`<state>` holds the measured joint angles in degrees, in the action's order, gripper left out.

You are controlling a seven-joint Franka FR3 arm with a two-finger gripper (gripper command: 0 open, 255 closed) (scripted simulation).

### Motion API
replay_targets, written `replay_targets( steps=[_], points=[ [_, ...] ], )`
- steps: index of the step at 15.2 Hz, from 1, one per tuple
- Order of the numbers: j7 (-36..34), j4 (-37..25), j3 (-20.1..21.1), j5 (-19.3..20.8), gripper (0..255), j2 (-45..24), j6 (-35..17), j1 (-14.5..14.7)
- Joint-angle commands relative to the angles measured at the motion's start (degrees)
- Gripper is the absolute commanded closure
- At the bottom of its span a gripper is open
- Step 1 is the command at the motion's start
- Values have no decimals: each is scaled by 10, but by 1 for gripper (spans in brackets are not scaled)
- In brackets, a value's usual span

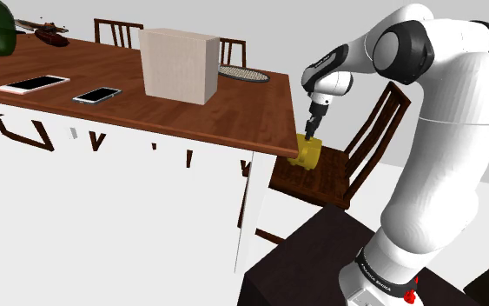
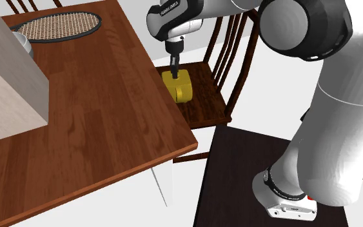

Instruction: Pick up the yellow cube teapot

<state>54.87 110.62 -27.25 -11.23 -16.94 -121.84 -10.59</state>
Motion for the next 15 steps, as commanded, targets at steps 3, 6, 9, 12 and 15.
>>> replay_targets(
  steps=[3, 6, 9, 12, 15],
  points=[
    [-4, -5, -2, 5, 255, 8, 12, 1],
    [-9, -15, -5, 12, 255, 19, 32, 3],
    [-14, -26, -7, 19, 255, 29, 52, 5],
    [-18, -39, -8, 25, 255, 38, 72, 6],
    [-22, -52, -10, 30, 255, 47, 93, 7]
  ],
)
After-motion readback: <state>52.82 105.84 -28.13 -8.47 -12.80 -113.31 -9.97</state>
